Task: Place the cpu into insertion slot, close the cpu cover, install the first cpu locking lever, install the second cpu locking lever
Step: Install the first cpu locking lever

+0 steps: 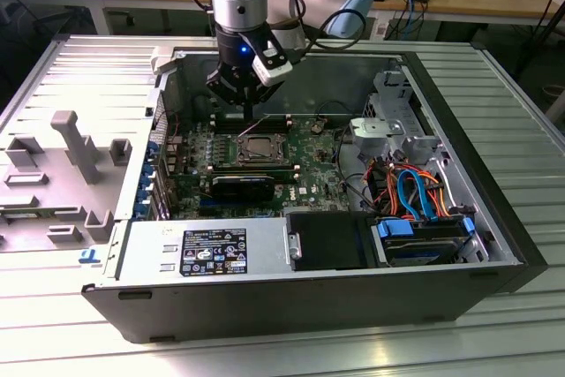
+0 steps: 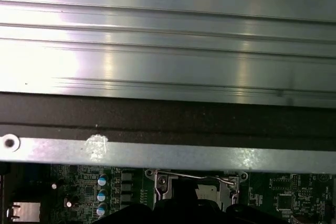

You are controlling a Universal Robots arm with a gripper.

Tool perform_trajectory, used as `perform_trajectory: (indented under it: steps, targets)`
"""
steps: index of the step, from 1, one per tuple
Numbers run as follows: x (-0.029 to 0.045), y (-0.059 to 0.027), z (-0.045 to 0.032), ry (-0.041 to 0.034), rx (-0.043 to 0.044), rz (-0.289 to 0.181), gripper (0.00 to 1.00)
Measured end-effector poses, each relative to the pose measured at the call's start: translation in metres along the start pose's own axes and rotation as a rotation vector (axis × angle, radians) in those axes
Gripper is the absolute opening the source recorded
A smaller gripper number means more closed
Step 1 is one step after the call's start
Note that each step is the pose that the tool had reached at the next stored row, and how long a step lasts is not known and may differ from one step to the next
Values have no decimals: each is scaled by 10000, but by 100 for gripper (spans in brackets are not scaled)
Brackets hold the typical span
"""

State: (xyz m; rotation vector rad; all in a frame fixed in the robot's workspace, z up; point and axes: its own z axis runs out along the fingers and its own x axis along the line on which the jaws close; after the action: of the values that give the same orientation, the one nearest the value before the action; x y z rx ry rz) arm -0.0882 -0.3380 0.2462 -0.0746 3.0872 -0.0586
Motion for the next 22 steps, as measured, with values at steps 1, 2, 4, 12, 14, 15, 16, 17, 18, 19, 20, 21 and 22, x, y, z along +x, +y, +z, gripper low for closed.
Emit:
perform_trajectory:
  steps: [1,2,4,12,14,15,16,17,18,19,20,21,22]
  targets:
    - [-1,0,0,-1,0,2,11]
    - [-12,0,3,4,-1,23,11]
    - [-30,-1,5,19,2,33,11]
    - [-74,42,62,24,14,132,11]
    - [-76,42,77,24,15,132,11]
    - [-76,42,82,25,15,132,11]
    - [-76,43,90,24,14,132,11]
    - [-76,43,93,25,16,131,11]
    - [-76,43,94,24,15,132,11]
    - [-77,43,96,24,15,132,11]
    - [-78,43,98,24,15,132,11]
    - [-78,43,98,24,15,132,11]
    - [-78,43,98,24,15,132,11]
